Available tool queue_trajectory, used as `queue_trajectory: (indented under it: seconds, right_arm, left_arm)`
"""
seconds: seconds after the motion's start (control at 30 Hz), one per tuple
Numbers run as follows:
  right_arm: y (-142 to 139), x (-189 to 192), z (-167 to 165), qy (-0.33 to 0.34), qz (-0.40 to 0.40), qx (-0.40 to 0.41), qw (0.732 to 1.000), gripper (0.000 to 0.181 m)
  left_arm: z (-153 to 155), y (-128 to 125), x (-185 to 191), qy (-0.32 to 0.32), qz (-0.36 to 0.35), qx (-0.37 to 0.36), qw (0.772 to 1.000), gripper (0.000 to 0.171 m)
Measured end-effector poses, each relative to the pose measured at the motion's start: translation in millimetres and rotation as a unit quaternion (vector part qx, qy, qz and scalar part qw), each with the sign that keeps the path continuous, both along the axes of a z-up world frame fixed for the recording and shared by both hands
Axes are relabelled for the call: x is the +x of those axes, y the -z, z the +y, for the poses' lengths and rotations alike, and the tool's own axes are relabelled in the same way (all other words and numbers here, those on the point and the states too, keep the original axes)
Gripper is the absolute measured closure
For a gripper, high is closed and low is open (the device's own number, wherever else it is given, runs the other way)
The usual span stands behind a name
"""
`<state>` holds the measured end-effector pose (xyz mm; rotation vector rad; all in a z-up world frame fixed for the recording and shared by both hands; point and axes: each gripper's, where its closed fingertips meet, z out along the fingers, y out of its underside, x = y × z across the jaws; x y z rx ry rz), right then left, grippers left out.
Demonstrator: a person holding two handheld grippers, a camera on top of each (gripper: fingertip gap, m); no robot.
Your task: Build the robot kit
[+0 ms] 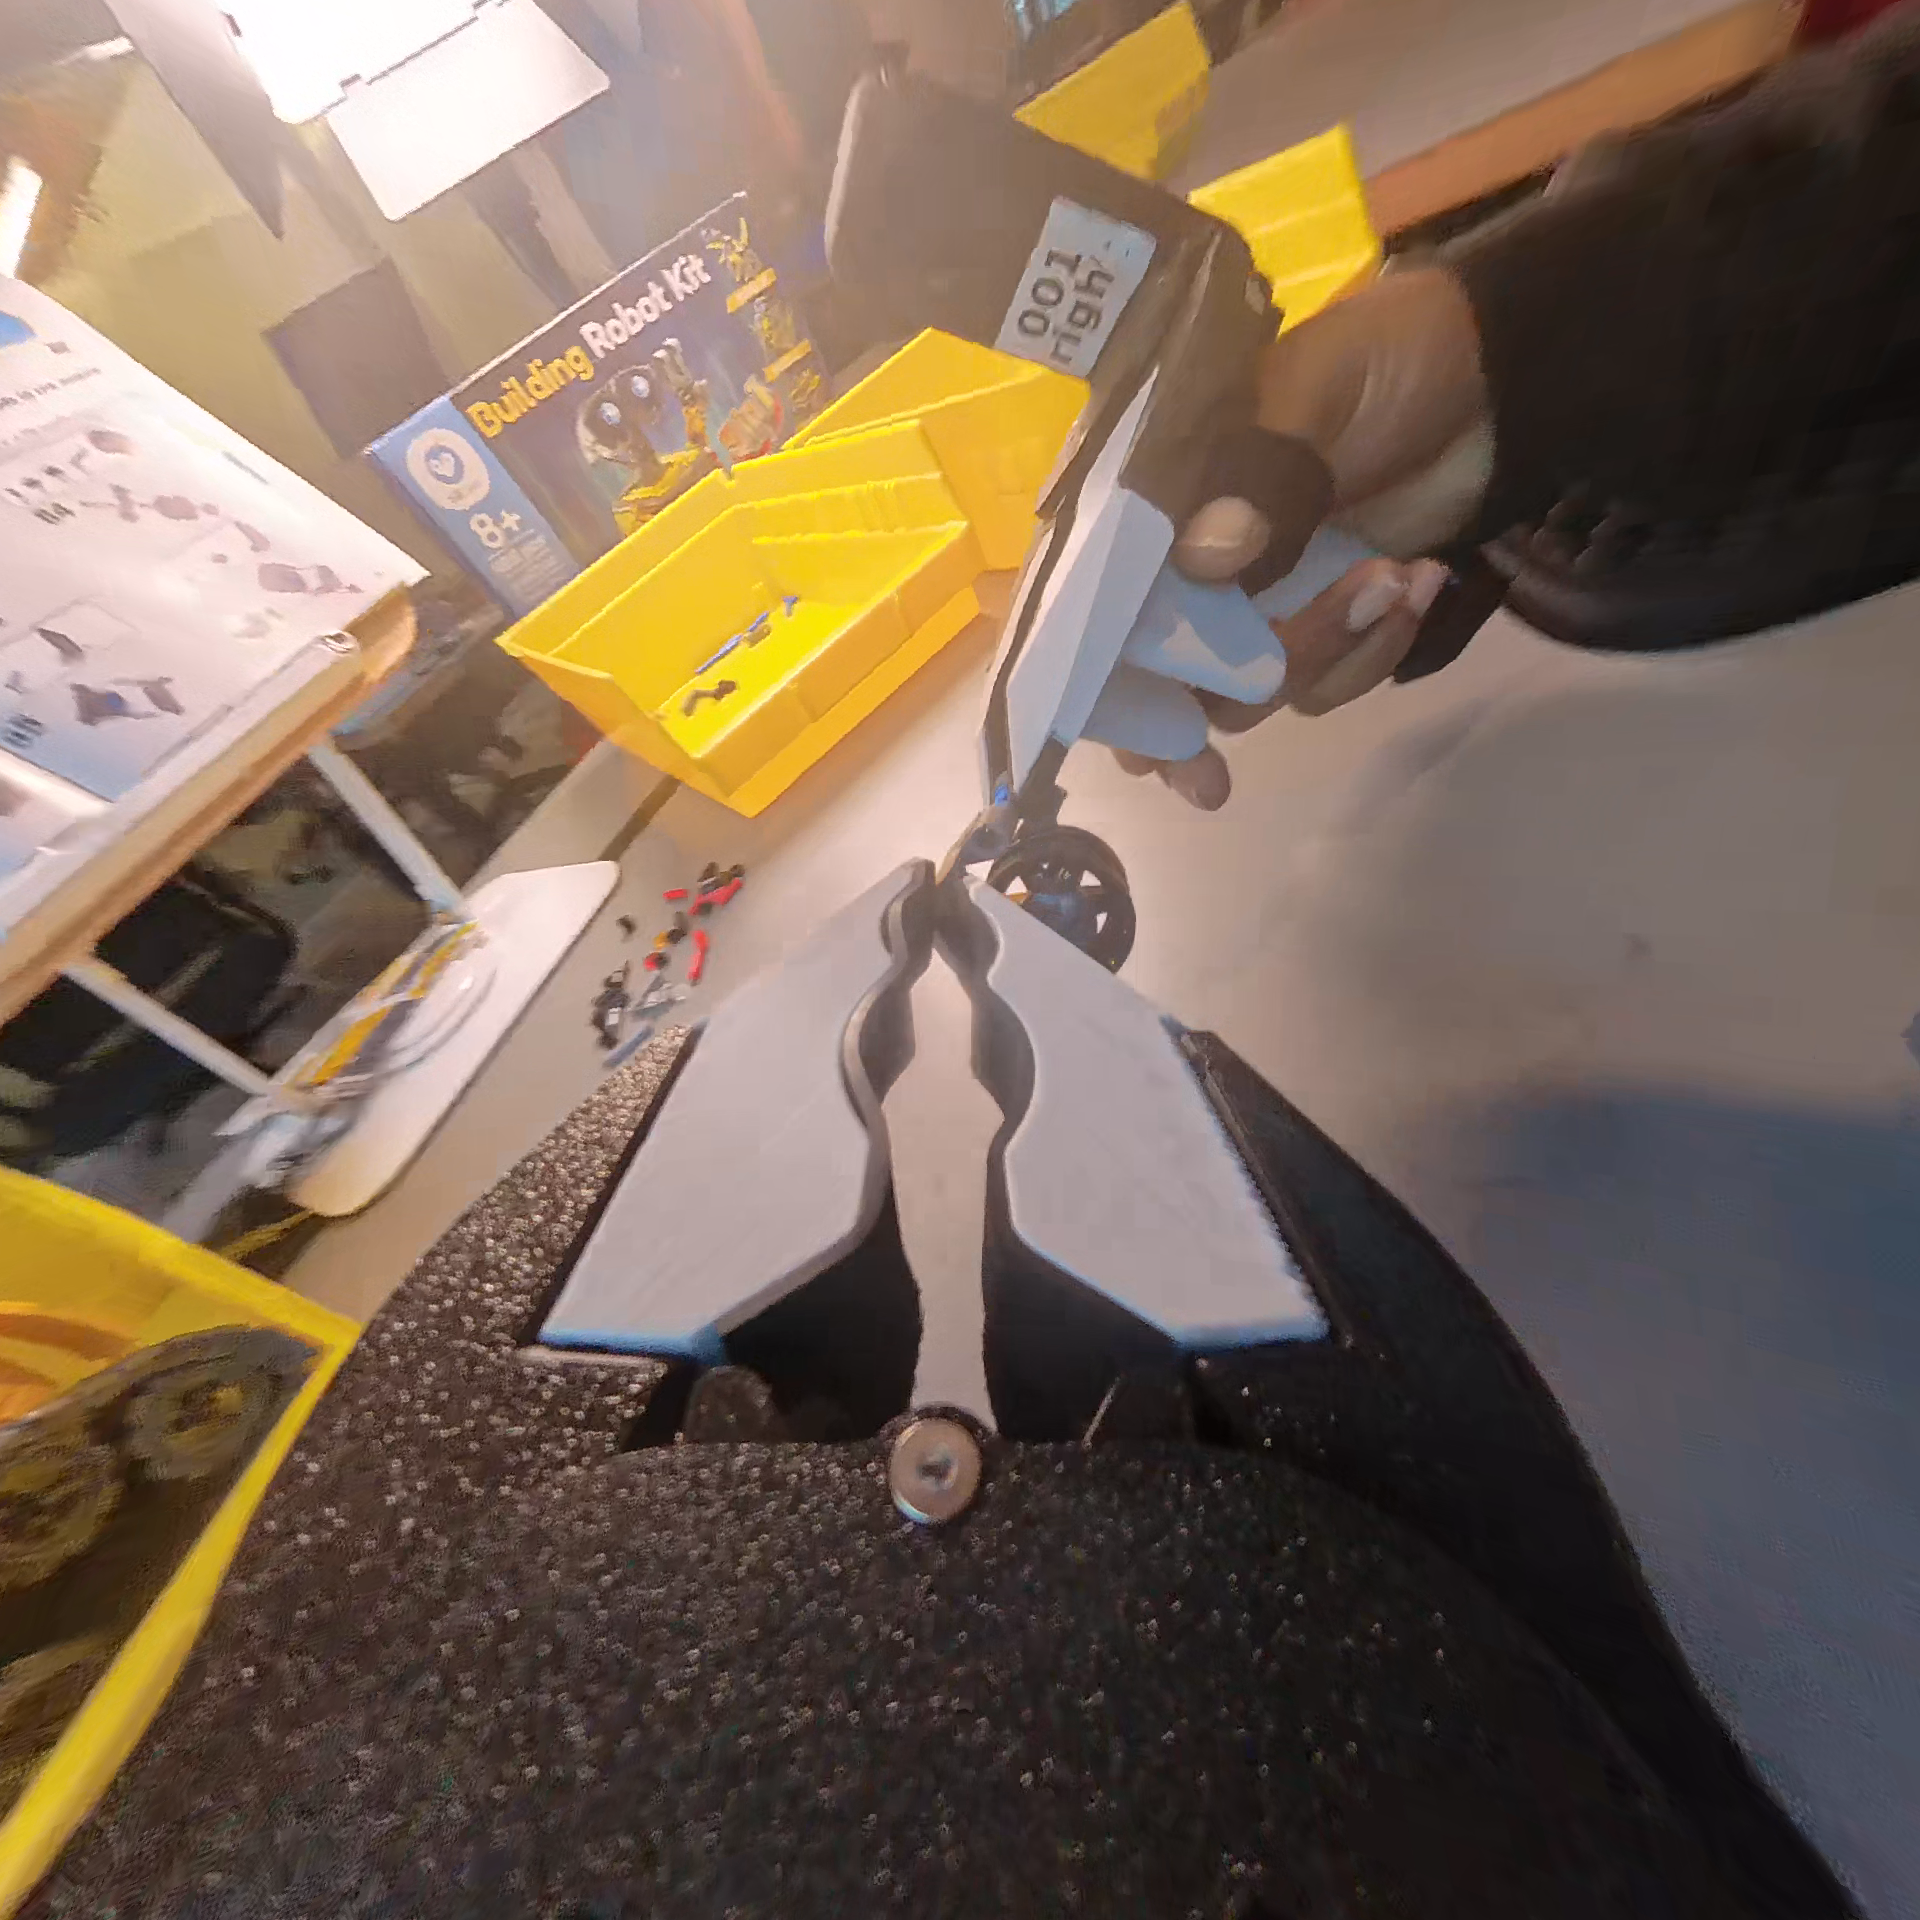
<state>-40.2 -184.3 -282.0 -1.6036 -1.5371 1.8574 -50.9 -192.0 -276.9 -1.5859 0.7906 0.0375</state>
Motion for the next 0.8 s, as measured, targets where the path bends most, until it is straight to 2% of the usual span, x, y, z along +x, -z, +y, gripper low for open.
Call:
queue_trajectory:
  seconds: [0.07, 0.1, 0.17, 0.2, 0.23, 0.3, 0.33, 0.4, 0.47, 0.53, 0.6, 0.7, 0.8]
  right_arm:
    - [0, -1, 2, 0.007, 0.004, -0.003, 1.000, 0.172]
    - [-4, -1, 3, 0.006, 0.017, -0.016, 1.000, 0.172]
    - [-13, 3, 0, -0.024, 0.035, -0.047, 0.998, 0.172]
    - [-16, 6, -2, -0.044, 0.049, -0.040, 0.997, 0.172]
    - [-18, 8, -2, -0.050, 0.063, -0.025, 0.996, 0.172]
    - [-20, 16, -5, -0.078, 0.080, 0.003, 0.994, 0.172]
    - [-24, 19, -8, -0.088, 0.095, 0.003, 0.992, 0.172]
    - [-31, 22, -13, -0.098, 0.112, 0.004, 0.989, 0.172]
    - [-33, 21, -19, -0.100, 0.123, 0.019, 0.987, 0.172]
    - [-36, 22, -25, -0.107, 0.134, 0.024, 0.985, 0.172]
    - [-36, 21, -27, -0.100, 0.133, 0.032, 0.985, 0.172]
    - [-33, 10, -18, -0.043, 0.133, 0.100, 0.985, 0.169]
    - [-37, 7, -15, -0.011, 0.149, 0.178, 0.973, 0.146]
  left_arm:
    - [1, 2, -2, -0.015, 0.038, 0.013, 0.999, 0.171]
    - [1, 0, -1, -0.009, 0.017, 0.011, 1.000, 0.170]
    - [-2, -8, 3, 0.037, -0.104, -0.024, 0.994, 0.168]
    - [-4, -14, 4, 0.069, -0.177, -0.055, 0.980, 0.163]
    - [-5, -19, 4, 0.095, -0.242, -0.083, 0.962, 0.152]
    - [-8, -25, 2, 0.142, -0.335, -0.133, 0.922, 0.132]
    - [-10, -25, 3, 0.162, -0.360, -0.154, 0.906, 0.125]
    - [-14, -15, 16, 0.190, -0.357, -0.196, 0.893, 0.117]
    - [-20, -3, 34, 0.209, -0.327, -0.227, 0.893, 0.116]
    - [-22, -1, 46, 0.215, -0.303, -0.219, 0.902, 0.128]
    - [-21, 1, 50, 0.205, -0.277, -0.212, 0.914, 0.129]
    - [-11, 5, 38, 0.151, -0.242, -0.182, 0.941, 0.130]
    - [-2, 3, 22, 0.095, -0.221, -0.151, 0.959, 0.130]
